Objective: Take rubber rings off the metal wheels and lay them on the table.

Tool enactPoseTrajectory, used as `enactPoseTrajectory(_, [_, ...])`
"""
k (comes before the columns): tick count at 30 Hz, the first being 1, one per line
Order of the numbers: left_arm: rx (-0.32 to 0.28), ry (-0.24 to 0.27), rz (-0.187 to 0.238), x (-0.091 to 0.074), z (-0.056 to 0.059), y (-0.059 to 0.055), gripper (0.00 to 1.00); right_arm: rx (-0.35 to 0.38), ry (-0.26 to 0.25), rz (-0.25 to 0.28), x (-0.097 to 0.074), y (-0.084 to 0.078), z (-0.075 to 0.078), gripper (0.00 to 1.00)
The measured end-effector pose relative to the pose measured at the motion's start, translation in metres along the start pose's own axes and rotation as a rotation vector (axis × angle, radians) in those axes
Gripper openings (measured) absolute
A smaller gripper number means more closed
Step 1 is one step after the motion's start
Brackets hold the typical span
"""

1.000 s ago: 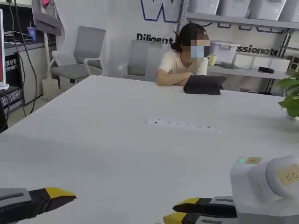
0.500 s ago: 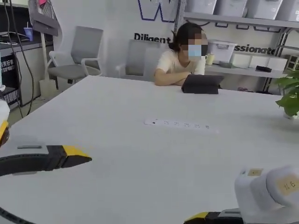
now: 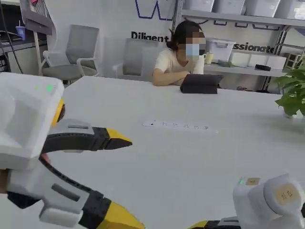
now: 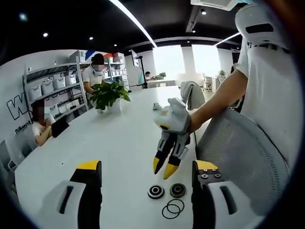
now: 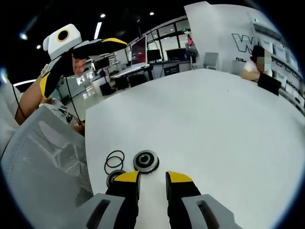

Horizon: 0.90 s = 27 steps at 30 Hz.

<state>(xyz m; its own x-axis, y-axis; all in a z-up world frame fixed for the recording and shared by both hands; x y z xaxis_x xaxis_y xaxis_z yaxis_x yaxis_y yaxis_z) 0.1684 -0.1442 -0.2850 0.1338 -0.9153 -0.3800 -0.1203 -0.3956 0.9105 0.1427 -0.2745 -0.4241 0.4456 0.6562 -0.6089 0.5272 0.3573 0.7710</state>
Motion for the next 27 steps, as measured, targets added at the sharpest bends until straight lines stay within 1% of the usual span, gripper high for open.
enactPoseTrajectory(3, [0.005, -0.001, 0.031, 0.012, -0.006, -0.001, 0.64, -0.004, -0.001, -0.012, 0.001, -0.002, 0.001, 0.18])
enactPoseTrajectory(5, [-0.024, -0.003, 0.055, 0.021, -0.011, -0.005, 0.60, -0.001, 0.001, -0.011, 0.001, -0.002, 0.000, 0.18])
enactPoseTrajectory(6, [-0.051, 0.001, 0.070, 0.026, -0.013, -0.008, 0.59, -0.004, 0.001, -0.011, 0.001, -0.002, 0.000, 0.18])
enactPoseTrajectory(8, [-0.081, 0.011, 0.081, 0.033, -0.016, -0.015, 0.60, -0.008, 0.001, -0.013, 0.001, -0.002, 0.000, 0.18])
enactPoseTrajectory(9, [-0.083, 0.015, 0.080, 0.036, -0.017, -0.019, 0.59, -0.008, 0.001, -0.013, 0.001, -0.002, 0.000, 0.18])
enactPoseTrajectory(13, [-0.089, 0.037, 0.055, 0.046, -0.017, -0.037, 0.55, -0.009, 0.000, -0.017, 0.002, -0.003, 0.000, 0.18])
enactPoseTrajectory(15, [-0.093, 0.042, 0.047, 0.050, -0.015, -0.046, 0.53, -0.008, 0.000, -0.016, 0.002, -0.003, 0.000, 0.18])
enactPoseTrajectory(18, [-0.103, 0.039, 0.030, 0.053, -0.011, -0.060, 0.47, -0.011, -0.002, -0.016, 0.002, -0.003, 0.001, 0.18])
enactPoseTrajectory(20, [-0.110, 0.028, 0.003, 0.056, -0.008, -0.071, 0.43, -0.010, -0.001, -0.016, 0.001, -0.003, 0.000, 0.18])
enactPoseTrajectory(21, [-0.130, 0.024, -0.009, 0.057, -0.007, -0.077, 0.41, -0.010, -0.001, -0.017, 0.002, -0.004, 0.000, 0.18])
enactPoseTrajectory(24, [-0.165, 0.012, -0.018, 0.060, -0.003, -0.085, 0.39, -0.013, -0.001, -0.016, 0.002, -0.003, 0.000, 0.18])
enactPoseTrajectory(27, [-0.171, 0.016, -0.028, 0.064, -0.002, -0.091, 0.36, -0.015, 0.001, -0.012, 0.002, -0.003, 0.000, 0.18])
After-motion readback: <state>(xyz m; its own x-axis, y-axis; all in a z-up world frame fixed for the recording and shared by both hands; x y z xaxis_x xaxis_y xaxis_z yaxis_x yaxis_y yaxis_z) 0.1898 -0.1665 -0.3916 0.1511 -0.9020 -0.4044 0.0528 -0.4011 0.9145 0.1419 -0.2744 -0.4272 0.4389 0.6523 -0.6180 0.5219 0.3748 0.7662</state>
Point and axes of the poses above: the centre of the closed fingertips' face, and the gripper's own axes: x roughly forward along the fingers, z roughly to its right, y roughly out of its top, the point moved 5 cm from there along -x, roughly backward along the fingers
